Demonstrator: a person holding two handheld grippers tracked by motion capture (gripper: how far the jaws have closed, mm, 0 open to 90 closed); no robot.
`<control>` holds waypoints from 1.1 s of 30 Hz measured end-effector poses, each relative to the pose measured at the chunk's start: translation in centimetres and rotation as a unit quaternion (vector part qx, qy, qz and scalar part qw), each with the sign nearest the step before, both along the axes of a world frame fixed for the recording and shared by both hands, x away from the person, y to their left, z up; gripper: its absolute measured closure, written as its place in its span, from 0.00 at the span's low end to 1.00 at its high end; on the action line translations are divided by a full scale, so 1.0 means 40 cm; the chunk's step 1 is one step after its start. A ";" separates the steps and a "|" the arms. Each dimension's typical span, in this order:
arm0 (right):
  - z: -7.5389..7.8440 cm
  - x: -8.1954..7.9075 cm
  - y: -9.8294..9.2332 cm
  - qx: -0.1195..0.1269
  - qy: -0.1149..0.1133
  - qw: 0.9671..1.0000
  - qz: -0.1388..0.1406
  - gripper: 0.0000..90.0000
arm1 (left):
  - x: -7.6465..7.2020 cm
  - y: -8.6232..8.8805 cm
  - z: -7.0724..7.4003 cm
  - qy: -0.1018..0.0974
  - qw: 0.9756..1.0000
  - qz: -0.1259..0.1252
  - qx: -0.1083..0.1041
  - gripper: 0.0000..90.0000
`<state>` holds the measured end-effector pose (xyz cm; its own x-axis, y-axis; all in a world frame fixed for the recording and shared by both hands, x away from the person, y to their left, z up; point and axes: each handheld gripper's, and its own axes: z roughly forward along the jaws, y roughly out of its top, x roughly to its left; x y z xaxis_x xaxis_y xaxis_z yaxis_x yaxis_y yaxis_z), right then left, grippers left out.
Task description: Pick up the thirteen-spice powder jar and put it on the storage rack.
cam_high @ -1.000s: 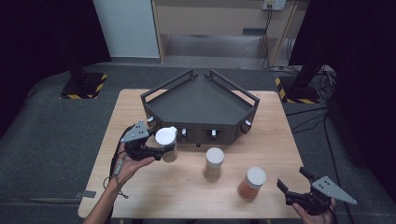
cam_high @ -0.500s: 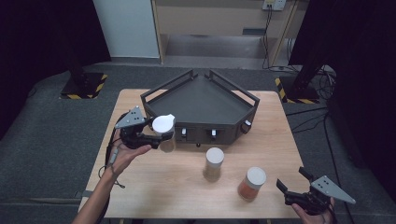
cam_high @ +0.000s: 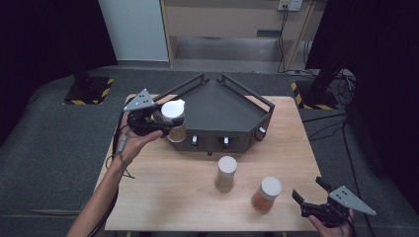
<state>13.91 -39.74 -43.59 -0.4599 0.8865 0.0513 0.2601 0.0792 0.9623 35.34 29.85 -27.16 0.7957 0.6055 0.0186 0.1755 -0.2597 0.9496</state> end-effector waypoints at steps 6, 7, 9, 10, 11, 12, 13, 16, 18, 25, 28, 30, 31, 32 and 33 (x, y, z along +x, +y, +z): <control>0.000 0.000 0.000 0.000 0.000 1.000 0.001 0.01 | 0.042 -0.025 0.020 -0.002 1.000 0.015 0.002 0.33; 0.000 0.000 -0.001 0.001 0.000 1.000 0.002 0.01 | 0.049 -0.030 0.022 -0.002 1.000 0.017 0.003 0.33; -0.001 0.000 -0.002 0.002 0.000 1.000 0.002 0.00 | 0.063 -0.039 0.024 -0.001 1.000 0.024 0.004 0.33; -0.001 0.001 -0.002 0.002 0.000 1.000 0.002 0.01 | 0.069 -0.042 0.024 0.000 1.000 0.027 0.004 0.33; -0.001 0.001 -0.003 0.002 0.000 1.000 0.003 0.01 | 0.076 -0.045 0.025 0.001 1.000 0.030 0.005 0.33; -0.001 0.001 -0.003 0.002 0.000 1.000 0.003 0.01 | 0.085 -0.047 0.024 0.003 0.999 0.033 0.004 0.33; -0.001 0.001 -0.003 0.002 0.000 1.000 0.004 0.01 | 0.092 -0.050 0.024 0.004 0.999 0.036 0.005 0.33; -0.001 0.001 -0.004 0.003 0.000 1.000 0.005 0.01 | 0.108 -0.057 0.020 0.004 0.999 0.047 0.008 0.33; -0.002 0.001 -0.004 0.003 0.000 1.000 0.005 0.01 | 0.118 -0.061 0.017 0.007 0.998 0.056 0.009 0.33; -0.002 0.001 -0.007 0.003 -0.001 1.000 0.009 0.01 | 0.155 -0.060 -0.009 0.013 0.997 0.082 0.006 0.33; -0.002 0.003 -0.007 0.003 0.000 1.000 0.009 0.01 | 0.167 -0.065 -0.026 0.013 0.995 0.096 0.008 0.33; -0.002 0.003 -0.007 0.003 0.000 1.000 0.009 0.01 | 0.176 -0.069 -0.034 0.017 0.995 0.101 0.008 0.33; -0.002 0.002 -0.007 0.003 0.000 1.000 0.009 0.01 | 0.180 -0.071 -0.039 0.019 0.994 0.104 0.008 0.33; -0.002 0.002 -0.007 0.004 0.000 1.000 0.009 0.01 | 0.185 -0.073 -0.044 0.021 0.994 0.107 0.008 0.33; -0.002 0.002 -0.008 0.004 0.000 1.000 0.009 0.01 | 0.187 -0.074 -0.047 0.022 0.994 0.109 0.007 0.33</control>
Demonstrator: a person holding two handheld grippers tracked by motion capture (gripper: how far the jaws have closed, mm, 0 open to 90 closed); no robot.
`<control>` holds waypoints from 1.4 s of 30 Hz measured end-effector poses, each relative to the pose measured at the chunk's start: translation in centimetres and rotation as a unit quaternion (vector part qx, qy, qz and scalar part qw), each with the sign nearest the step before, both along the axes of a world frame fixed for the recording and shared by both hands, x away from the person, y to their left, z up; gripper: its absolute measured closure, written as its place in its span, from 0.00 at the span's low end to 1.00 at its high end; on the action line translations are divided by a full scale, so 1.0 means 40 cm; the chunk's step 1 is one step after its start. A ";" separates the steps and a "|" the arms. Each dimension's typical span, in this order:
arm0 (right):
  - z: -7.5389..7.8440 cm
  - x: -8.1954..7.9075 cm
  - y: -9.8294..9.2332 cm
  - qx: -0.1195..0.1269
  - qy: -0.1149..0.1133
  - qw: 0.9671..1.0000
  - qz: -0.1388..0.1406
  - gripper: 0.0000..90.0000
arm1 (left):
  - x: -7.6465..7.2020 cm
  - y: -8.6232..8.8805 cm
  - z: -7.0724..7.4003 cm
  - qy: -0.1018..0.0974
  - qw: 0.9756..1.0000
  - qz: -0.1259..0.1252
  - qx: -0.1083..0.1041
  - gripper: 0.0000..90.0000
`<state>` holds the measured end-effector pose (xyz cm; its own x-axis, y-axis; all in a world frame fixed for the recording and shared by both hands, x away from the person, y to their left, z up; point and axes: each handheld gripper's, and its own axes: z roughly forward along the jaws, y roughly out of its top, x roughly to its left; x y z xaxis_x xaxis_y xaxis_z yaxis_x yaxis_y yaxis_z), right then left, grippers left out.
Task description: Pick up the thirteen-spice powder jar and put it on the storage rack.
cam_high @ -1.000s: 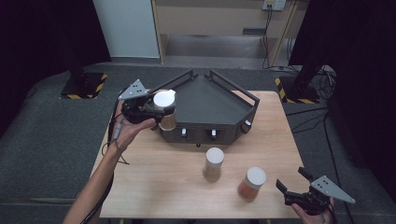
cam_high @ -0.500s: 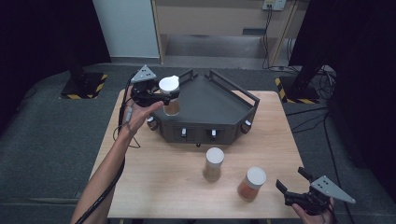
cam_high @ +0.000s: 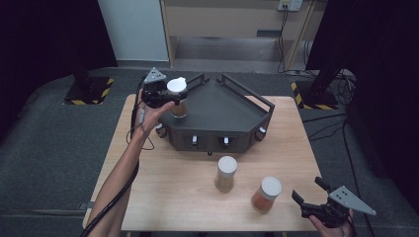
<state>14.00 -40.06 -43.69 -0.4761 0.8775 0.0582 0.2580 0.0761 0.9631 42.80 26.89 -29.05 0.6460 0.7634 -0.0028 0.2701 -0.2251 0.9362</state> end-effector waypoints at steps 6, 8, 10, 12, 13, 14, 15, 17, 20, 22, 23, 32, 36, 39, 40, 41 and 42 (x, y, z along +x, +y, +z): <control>0.000 0.000 0.000 0.000 0.000 1.000 0.001 0.01 | 0.013 0.000 -0.019 0.005 1.000 0.010 -0.010 0.33; -0.001 0.001 -0.001 0.001 0.000 1.000 0.001 0.01 | 0.015 -0.001 -0.026 0.007 1.000 0.012 -0.017 0.33; -0.001 0.001 -0.001 0.002 0.001 1.000 0.001 0.01 | 0.016 -0.005 -0.028 0.005 1.000 0.012 -0.015 0.33; 0.000 0.001 -0.002 0.001 0.001 1.000 0.002 0.01 | 0.018 -0.007 -0.029 0.006 1.000 0.011 -0.014 0.33; 0.000 0.001 -0.002 0.001 0.001 1.000 0.002 0.01 | 0.018 -0.008 -0.029 0.006 1.000 0.011 -0.014 0.33; -0.001 0.001 -0.002 0.001 0.001 1.000 0.002 0.01 | 0.017 -0.011 -0.030 0.005 1.000 0.013 -0.013 0.33; -0.001 0.002 -0.002 0.002 0.001 1.000 0.003 0.01 | 0.018 -0.012 -0.029 0.005 1.000 0.012 -0.009 0.33; -0.001 0.002 -0.003 0.002 0.002 1.000 0.004 0.01 | 0.019 -0.014 -0.029 0.007 1.000 0.013 -0.005 0.33; -0.001 0.002 -0.004 0.003 0.001 1.000 0.004 0.01 | 0.021 -0.016 -0.033 0.009 1.000 0.015 -0.003 0.33; -0.002 0.002 -0.005 0.004 0.001 1.000 0.004 0.01 | 0.022 -0.015 -0.037 0.009 1.000 0.015 -0.005 0.33; -0.002 0.002 -0.005 0.004 0.002 1.000 0.005 0.01 | 0.023 -0.014 -0.038 0.010 1.000 0.015 -0.008 0.33; -0.003 0.002 -0.006 0.006 0.001 1.000 0.005 0.01 | 0.020 -0.015 -0.045 0.008 1.000 0.019 -0.012 0.33; -0.003 0.002 -0.006 0.006 0.000 1.000 0.005 0.01 | 0.019 -0.015 -0.046 0.008 1.000 0.020 -0.012 0.33; -0.003 0.002 -0.007 0.006 0.001 1.000 0.005 0.01 | 0.018 -0.017 -0.044 0.006 1.000 0.021 -0.009 0.33; -0.003 0.002 -0.006 0.006 0.000 1.000 0.005 0.01 | 0.017 -0.017 -0.046 0.004 1.000 0.022 -0.013 0.32; -0.002 0.002 -0.006 0.005 0.001 1.000 0.005 0.01 | 0.016 -0.016 -0.046 0.003 1.000 0.024 -0.015 0.31; -0.002 0.002 -0.006 0.005 0.001 1.000 0.005 0.01 | 0.014 -0.017 -0.043 0.002 1.000 0.025 -0.016 0.29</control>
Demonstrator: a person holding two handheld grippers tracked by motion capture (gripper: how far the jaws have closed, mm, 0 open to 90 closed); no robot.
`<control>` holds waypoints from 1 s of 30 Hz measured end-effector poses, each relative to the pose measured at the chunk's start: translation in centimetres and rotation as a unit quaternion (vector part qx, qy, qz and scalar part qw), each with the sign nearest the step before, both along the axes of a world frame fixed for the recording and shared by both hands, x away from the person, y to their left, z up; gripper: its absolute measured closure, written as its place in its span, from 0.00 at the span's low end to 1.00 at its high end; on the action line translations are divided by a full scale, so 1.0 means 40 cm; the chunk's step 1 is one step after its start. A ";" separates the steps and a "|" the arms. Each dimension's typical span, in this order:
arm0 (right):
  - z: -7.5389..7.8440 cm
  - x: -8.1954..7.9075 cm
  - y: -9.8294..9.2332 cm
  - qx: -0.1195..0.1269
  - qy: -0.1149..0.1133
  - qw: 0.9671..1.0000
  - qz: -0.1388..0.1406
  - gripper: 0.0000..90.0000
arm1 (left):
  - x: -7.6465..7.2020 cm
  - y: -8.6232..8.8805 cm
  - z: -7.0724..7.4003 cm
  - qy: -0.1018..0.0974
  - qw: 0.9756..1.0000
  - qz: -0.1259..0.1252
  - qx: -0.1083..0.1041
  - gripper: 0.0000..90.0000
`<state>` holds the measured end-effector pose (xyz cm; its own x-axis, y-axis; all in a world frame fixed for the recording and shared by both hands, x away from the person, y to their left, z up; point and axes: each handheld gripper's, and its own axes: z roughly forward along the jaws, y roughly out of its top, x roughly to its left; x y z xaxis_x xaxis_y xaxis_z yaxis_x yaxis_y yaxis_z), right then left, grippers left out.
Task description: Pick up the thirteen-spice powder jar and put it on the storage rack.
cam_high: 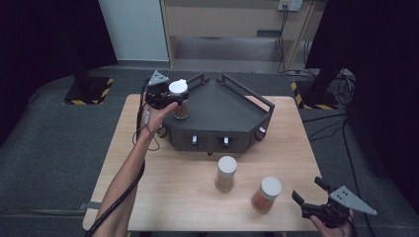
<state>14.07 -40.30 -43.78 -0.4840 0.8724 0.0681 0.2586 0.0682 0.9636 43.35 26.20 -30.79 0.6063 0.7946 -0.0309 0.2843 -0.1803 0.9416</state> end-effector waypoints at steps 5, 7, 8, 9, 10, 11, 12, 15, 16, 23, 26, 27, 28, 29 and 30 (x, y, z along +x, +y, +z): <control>0.000 0.000 0.001 -0.001 0.000 1.000 -0.001 0.01 | -0.012 -0.001 0.018 -0.011 1.000 0.003 0.000 0.17; 0.000 0.000 0.001 -0.001 0.000 1.000 -0.001 0.01 | -0.019 0.002 0.027 -0.021 1.000 0.001 0.001 0.14; 0.000 0.000 0.001 -0.001 0.000 1.000 -0.001 0.01 | -0.024 0.002 0.033 -0.024 1.000 0.001 0.002 0.13; 0.001 0.000 0.001 -0.001 0.000 1.000 -0.001 0.01 | -0.028 0.004 0.038 -0.028 1.000 0.000 0.000 0.11; 0.001 0.000 0.002 -0.001 0.001 1.000 -0.001 0.01 | -0.032 0.007 0.043 -0.033 0.999 -0.003 -0.002 0.11; 0.001 0.000 0.002 -0.002 0.000 1.000 -0.002 0.01 | -0.039 0.008 0.052 -0.038 0.999 -0.005 0.001 0.11; 0.001 -0.001 0.002 -0.002 0.001 1.000 -0.003 0.01 | -0.044 0.009 0.055 -0.041 0.999 -0.007 0.000 0.10; 0.002 -0.003 0.005 -0.002 0.001 1.000 -0.007 0.00 | -0.061 0.012 0.073 -0.049 0.999 -0.012 0.004 0.08; 0.002 -0.004 0.005 -0.002 0.000 1.000 -0.009 0.00 | -0.067 0.014 0.080 -0.051 0.999 -0.014 0.004 0.08; 0.006 -0.007 0.010 -0.008 0.001 1.000 -0.014 0.00 | -0.110 0.039 0.101 -0.063 0.998 -0.026 -0.003 0.05; 0.007 -0.006 0.011 -0.008 0.004 1.000 -0.014 0.01 | -0.131 0.054 0.104 -0.067 0.997 -0.031 -0.006 0.04; 0.007 -0.006 0.010 -0.008 0.003 1.000 -0.014 0.01 | -0.136 0.058 0.104 -0.069 0.997 -0.032 -0.006 0.04; 0.007 -0.006 0.010 -0.008 0.003 1.000 -0.014 0.00 | -0.145 0.064 0.104 -0.070 0.997 -0.034 -0.007 0.04; 0.007 -0.006 0.011 -0.009 0.004 1.000 -0.014 0.00 | -0.152 0.069 0.105 -0.070 0.997 -0.036 -0.006 0.04; 0.007 -0.006 0.011 -0.009 0.004 1.000 -0.014 0.00 | -0.158 0.073 0.105 -0.071 0.997 -0.037 -0.007 0.04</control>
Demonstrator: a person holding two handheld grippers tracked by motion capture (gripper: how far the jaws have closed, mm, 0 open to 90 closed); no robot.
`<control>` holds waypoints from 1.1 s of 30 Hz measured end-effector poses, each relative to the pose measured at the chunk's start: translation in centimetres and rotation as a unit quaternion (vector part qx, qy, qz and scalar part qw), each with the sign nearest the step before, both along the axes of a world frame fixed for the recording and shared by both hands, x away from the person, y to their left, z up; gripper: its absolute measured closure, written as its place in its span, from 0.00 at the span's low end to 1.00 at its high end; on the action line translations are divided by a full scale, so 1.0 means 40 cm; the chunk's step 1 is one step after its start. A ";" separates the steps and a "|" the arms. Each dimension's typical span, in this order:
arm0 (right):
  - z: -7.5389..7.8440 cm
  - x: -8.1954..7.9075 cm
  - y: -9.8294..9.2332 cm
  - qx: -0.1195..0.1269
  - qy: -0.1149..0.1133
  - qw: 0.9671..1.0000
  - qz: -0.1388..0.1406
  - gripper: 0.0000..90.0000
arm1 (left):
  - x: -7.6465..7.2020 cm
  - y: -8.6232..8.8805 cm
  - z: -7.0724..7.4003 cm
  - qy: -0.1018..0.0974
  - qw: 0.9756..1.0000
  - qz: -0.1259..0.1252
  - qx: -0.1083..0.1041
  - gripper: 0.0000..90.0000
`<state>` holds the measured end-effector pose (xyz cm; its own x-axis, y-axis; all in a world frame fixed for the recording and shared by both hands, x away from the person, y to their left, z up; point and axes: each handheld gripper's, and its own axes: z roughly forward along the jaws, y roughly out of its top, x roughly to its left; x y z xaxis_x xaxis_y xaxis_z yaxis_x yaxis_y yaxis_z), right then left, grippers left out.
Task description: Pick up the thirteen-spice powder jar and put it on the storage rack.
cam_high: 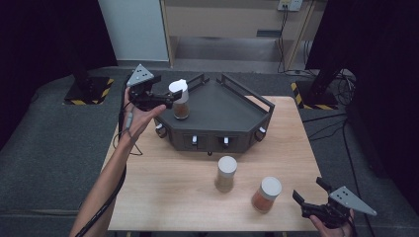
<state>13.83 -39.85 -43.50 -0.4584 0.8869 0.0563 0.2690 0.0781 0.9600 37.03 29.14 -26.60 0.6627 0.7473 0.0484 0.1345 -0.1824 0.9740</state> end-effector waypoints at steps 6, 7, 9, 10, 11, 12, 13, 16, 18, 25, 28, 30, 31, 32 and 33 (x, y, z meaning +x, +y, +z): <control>0.000 0.001 0.001 -0.002 0.002 1.000 0.000 0.00 | -0.047 0.027 -0.005 -0.004 1.000 -0.010 0.004 0.03; 0.000 0.001 0.002 -0.002 0.002 1.000 0.000 0.00 | -0.055 0.031 -0.006 -0.004 1.000 -0.012 0.006 0.03; 0.000 0.002 0.002 -0.002 0.002 1.000 0.000 0.00 | -0.071 0.039 -0.009 -0.004 1.000 -0.016 0.009 0.03; 0.000 0.002 0.002 -0.002 0.002 1.000 0.000 0.00 | -0.082 0.041 -0.009 -0.005 1.000 -0.018 0.017 0.03; 0.000 0.002 0.003 -0.003 0.002 1.000 0.000 0.00 | -0.091 0.044 -0.011 -0.006 1.000 -0.019 0.019 0.03; 0.000 0.002 0.003 -0.003 0.002 1.000 0.000 0.00 | -0.099 0.048 -0.014 -0.007 1.000 -0.023 0.016 0.03; 0.000 0.002 0.003 -0.003 0.002 1.000 0.000 0.00 | -0.105 0.052 -0.018 -0.007 1.000 -0.026 0.013 0.03; 0.001 0.003 0.003 -0.004 0.003 1.000 0.001 0.01 | -0.130 0.062 -0.027 -0.005 0.999 -0.035 0.015 0.03; 0.001 0.003 0.004 -0.004 0.002 1.000 0.001 0.01 | -0.146 0.067 -0.035 -0.006 0.999 -0.040 0.021 0.03; 0.002 0.003 0.005 -0.006 0.002 1.000 0.003 0.01 | -0.203 0.101 -0.087 0.000 0.998 -0.052 0.019 0.03; 0.002 0.004 0.006 -0.008 0.002 1.000 0.003 0.01 | -0.226 0.116 -0.114 0.004 0.999 -0.053 0.013 0.03; 0.003 0.004 0.007 -0.008 0.003 1.000 0.003 0.01 | -0.240 0.126 -0.133 0.005 0.999 -0.053 0.007 0.03; 0.002 0.004 0.007 -0.009 0.003 1.000 0.003 0.01 | -0.246 0.130 -0.140 0.005 0.999 -0.053 0.008 0.03; 0.002 0.004 0.007 -0.009 0.003 1.000 0.002 0.01 | -0.253 0.133 -0.147 0.005 0.999 -0.050 0.009 0.03; 0.002 0.004 0.007 -0.009 0.003 1.000 0.002 0.01 | -0.258 0.137 -0.155 0.006 0.999 -0.051 0.005 0.03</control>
<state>14.00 -39.58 -43.41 -0.4621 0.8857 0.0437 0.2744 0.0960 0.9568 26.71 34.63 -32.78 0.7355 0.6759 0.0465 0.1274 -0.2054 0.9703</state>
